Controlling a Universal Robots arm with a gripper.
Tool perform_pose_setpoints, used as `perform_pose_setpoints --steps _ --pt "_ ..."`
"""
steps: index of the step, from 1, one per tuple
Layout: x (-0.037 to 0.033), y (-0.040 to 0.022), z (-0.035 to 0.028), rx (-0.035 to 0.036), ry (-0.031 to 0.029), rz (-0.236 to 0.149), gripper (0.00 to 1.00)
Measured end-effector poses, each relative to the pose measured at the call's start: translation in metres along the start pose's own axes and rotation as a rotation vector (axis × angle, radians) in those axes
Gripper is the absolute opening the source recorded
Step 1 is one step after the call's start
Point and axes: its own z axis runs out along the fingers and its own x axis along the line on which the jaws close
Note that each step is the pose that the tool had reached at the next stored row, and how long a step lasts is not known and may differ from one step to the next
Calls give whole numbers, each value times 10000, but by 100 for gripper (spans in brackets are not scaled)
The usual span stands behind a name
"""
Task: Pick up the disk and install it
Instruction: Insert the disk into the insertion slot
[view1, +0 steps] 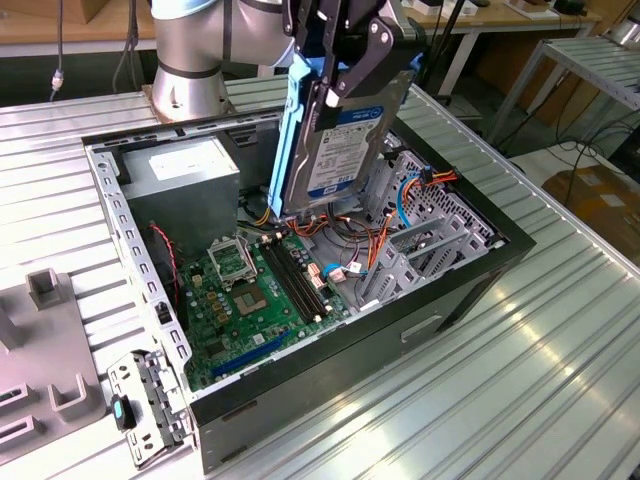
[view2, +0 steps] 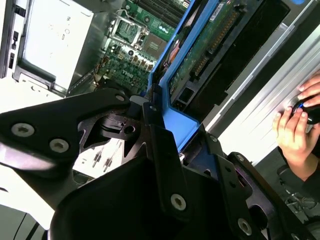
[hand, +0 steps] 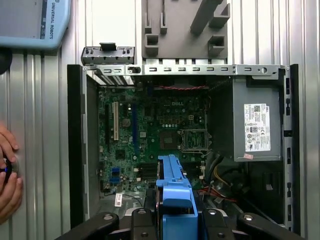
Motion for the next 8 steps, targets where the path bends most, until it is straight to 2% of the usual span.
perform_pose_setpoints --steps 8 --pt "129 -2 3 0 1 1 37"
